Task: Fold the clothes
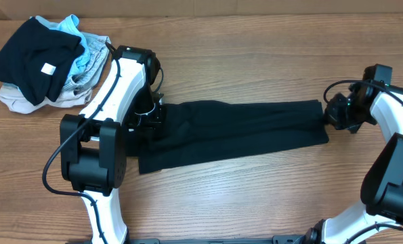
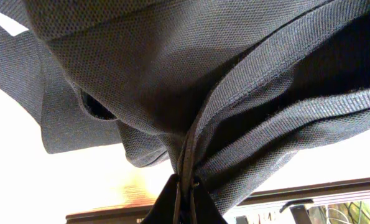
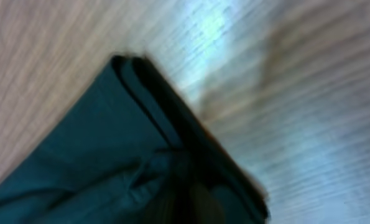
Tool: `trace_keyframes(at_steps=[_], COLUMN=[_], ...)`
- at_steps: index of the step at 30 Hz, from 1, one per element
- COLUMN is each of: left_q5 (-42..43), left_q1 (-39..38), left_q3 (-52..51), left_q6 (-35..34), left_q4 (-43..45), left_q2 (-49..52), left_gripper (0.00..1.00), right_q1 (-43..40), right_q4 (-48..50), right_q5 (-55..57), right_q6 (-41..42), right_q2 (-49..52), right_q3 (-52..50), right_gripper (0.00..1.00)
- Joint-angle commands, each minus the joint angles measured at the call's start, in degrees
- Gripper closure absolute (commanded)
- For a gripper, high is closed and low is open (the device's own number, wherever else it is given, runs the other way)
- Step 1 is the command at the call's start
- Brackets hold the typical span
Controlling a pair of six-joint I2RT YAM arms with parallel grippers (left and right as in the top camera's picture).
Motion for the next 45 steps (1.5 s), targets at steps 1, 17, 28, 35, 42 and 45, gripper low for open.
trace_keyframes(at_steps=[1, 17, 28, 35, 42, 45], left_q5=[-1.0, 0.6, -9.6, -13.6, -13.3, -11.4], left_q1=[0.1, -2.7, 1.4, 9.1, 11.8, 12.1], left_q3=[-0.9, -8.5, -17.7, -13.4, -10.5, -9.4], left_q6=[0.0, 0.0, -5.2, -4.3, -5.3, -4.5], left_q4=[-0.2, 14.6, 13.9, 16.6, 21.8, 22.8], left_q2=[-1.6, -1.6, -1.6, -1.6, -1.6, -1.6], left_gripper=[0.96, 0.96, 0.96, 0.96, 0.95, 0.95], right_q1=[-0.1, -0.2, -1.1, -0.7, 6.4, 10.9], right_q4=[-1.1, -0.4, -5.5, 1.1, -0.8, 0.0], right_q5=[2.8, 5.0, 9.2, -20.7, -17.0, -15.6], right_q6=[-0.3, 1.4, 4.4, -15.3, -15.2, -13.6], right_q2=[-1.7, -1.7, -1.7, -1.7, -1.7, -1.7], right_q3=[1.5, 1.4, 1.2, 1.2, 0.8, -0.8], right_gripper=[0.76, 0.85, 0.84, 0.59, 0.6, 0.61])
